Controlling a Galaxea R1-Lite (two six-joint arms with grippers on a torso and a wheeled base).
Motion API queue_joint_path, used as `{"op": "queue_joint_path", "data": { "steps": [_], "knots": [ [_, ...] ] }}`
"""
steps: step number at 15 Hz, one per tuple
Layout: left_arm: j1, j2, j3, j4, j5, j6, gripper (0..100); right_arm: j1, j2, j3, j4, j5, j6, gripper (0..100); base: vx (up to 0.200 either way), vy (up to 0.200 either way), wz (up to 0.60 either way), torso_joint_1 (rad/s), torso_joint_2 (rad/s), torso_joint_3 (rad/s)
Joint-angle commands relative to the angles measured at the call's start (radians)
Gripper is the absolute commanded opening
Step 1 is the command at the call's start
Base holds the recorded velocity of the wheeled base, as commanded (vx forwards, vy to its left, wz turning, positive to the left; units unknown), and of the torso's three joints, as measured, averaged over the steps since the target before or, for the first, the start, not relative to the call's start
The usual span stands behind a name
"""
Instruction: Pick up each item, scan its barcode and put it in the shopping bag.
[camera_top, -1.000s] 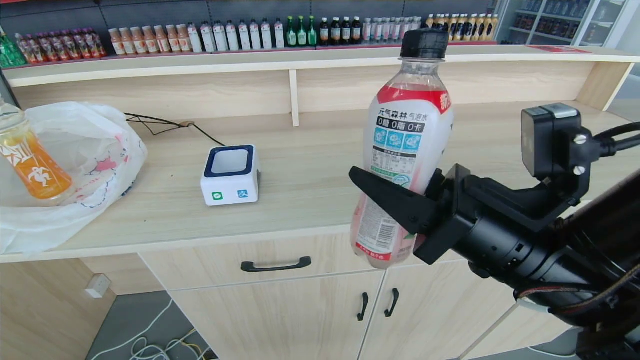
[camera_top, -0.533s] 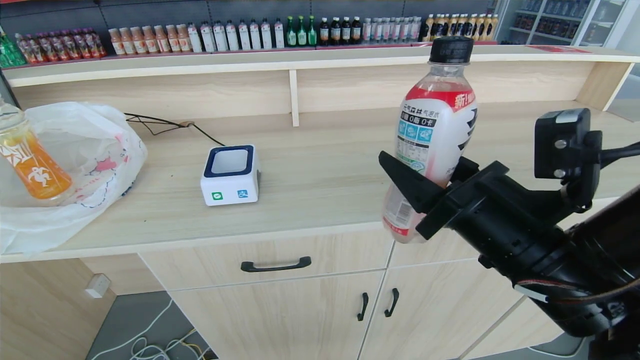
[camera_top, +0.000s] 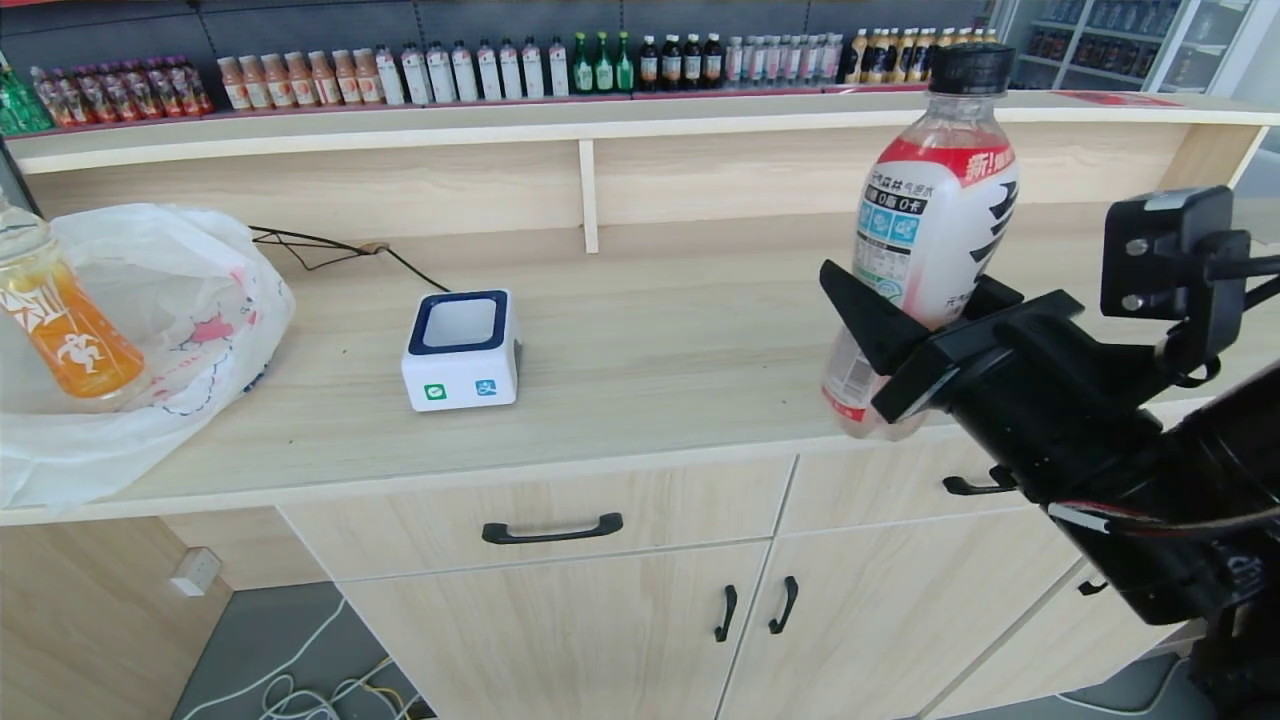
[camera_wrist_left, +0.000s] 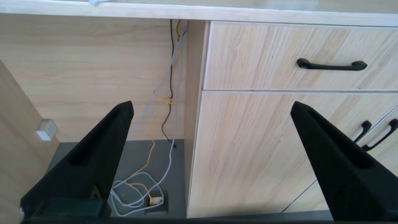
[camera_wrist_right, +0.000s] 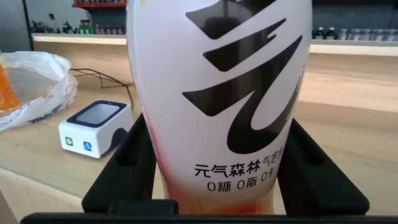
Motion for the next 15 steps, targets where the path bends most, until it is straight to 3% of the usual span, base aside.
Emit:
{"op": "queue_joint_path", "data": {
  "steps": [1,7,15],
  "knots": [
    [0.000,0.000,0.000,0.000,0.000,0.000,100,-0.068,-0.001,-0.017,0.002,0.004,-0.002,0,0.000,0.000,0.00,0.000,0.00,0.000],
    [0.000,0.000,0.000,0.000,0.000,-0.002,100,-0.077,0.002,-0.052,-0.003,-0.007,0.013,0,0.000,0.000,0.00,0.000,0.00,0.000],
    [0.000,0.000,0.000,0.000,0.000,-0.003,100,-0.092,0.045,-0.090,-0.041,-0.005,0.026,0,0.000,0.200,0.00,0.002,0.00,0.002]
  ]
}}
